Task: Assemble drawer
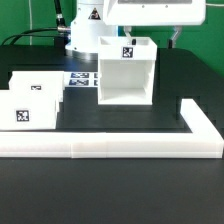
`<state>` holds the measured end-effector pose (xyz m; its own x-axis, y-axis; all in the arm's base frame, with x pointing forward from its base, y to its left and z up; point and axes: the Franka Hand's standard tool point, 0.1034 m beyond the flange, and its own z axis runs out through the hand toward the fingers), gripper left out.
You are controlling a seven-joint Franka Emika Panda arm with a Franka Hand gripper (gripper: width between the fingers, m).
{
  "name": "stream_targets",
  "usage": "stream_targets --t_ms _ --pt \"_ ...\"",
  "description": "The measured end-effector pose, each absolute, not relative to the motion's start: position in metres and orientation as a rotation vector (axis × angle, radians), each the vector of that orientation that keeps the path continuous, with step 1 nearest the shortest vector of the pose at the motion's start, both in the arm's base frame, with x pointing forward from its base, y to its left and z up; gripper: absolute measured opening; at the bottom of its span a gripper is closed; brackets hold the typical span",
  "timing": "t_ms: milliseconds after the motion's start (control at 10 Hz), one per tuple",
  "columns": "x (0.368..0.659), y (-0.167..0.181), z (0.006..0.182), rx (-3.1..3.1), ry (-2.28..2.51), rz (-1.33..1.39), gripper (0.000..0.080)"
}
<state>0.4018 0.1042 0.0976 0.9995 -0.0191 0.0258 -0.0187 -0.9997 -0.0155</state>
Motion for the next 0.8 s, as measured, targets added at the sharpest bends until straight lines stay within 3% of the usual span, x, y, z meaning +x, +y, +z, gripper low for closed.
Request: stream_targets --t_ms 200,300,400,500,800 --pt "0.4026 0.1041 0.0980 -3.123 0.039 -0.042 0.0391" --pt "0.4026 0.1041 0.0980 -3.123 0.038 -0.042 0.0391" --pt "0.4026 0.1041 0.0980 -3.123 0.038 -0.041 0.0208" --pt "0.4026 0.1040 0.0980 -3.123 0.038 -0.042 0.0081" --pt "0.4026 0.1041 0.0980 -3.123 0.038 -0.042 0.0036"
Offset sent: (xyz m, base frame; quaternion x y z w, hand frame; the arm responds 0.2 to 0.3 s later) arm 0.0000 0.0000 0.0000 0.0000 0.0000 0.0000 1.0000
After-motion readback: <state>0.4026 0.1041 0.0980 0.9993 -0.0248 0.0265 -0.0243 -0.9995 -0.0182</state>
